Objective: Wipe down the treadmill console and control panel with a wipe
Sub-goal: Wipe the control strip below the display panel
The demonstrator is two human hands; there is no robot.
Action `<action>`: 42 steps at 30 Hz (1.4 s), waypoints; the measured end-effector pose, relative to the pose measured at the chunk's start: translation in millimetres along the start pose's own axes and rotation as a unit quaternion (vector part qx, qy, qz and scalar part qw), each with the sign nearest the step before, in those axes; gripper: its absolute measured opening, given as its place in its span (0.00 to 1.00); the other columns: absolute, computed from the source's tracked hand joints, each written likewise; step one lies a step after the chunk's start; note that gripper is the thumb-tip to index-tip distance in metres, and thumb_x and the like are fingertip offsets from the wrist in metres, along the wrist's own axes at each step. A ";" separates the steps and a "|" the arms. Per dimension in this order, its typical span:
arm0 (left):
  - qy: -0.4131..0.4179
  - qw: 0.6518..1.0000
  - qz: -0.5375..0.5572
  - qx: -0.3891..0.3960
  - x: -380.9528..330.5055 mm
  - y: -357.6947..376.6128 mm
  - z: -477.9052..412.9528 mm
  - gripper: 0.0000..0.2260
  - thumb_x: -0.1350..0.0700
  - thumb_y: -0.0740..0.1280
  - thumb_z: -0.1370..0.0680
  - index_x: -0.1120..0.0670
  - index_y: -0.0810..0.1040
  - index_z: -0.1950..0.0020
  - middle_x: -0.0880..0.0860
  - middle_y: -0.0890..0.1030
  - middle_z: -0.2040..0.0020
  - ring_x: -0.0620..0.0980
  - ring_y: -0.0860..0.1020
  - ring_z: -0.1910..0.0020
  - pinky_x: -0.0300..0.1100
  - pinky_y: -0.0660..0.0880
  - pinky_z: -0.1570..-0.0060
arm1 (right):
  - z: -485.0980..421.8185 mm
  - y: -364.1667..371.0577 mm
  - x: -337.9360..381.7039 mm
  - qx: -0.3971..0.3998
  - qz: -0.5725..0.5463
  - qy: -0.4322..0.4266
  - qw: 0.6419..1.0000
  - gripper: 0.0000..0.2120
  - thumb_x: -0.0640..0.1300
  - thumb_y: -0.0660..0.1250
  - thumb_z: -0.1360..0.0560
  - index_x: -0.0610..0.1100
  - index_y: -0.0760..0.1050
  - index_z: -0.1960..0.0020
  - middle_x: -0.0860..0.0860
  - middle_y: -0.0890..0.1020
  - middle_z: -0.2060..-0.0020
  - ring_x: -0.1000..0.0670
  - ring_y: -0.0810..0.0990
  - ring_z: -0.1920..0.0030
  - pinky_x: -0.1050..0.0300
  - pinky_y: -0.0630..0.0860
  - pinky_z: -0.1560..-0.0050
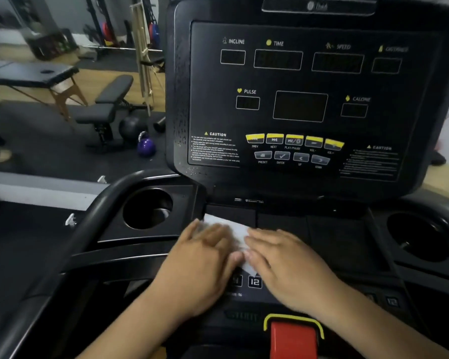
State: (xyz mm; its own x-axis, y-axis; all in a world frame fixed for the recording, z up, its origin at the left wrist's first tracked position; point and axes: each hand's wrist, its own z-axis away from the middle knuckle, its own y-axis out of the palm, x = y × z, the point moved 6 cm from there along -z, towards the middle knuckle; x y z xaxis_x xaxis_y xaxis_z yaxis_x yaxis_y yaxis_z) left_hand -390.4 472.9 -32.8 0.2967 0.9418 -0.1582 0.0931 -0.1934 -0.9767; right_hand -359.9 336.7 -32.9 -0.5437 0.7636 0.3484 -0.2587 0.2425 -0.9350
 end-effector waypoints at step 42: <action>-0.082 0.986 -0.020 0.142 17.3 14.2 -12.8 0.32 0.42 0.37 0.24 0.46 0.61 0.23 0.50 0.61 0.22 0.45 0.57 0.23 0.56 0.44 0.24 | -25.5 5.0 16.2 0.061 0.083 0.009 0.995 0.29 0.54 0.40 0.24 0.51 0.63 0.27 0.54 0.61 0.24 0.56 0.55 0.24 0.41 0.50 0.25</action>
State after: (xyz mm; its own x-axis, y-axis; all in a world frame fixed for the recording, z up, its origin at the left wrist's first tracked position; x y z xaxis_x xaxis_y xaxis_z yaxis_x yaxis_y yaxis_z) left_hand -371.7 482.9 -47.6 0.1379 0.9835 -0.1174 -0.1761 -0.0923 -0.9800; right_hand -349.7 365.5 -33.6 -0.5738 0.7974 0.1871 -0.2614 0.0382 -0.9645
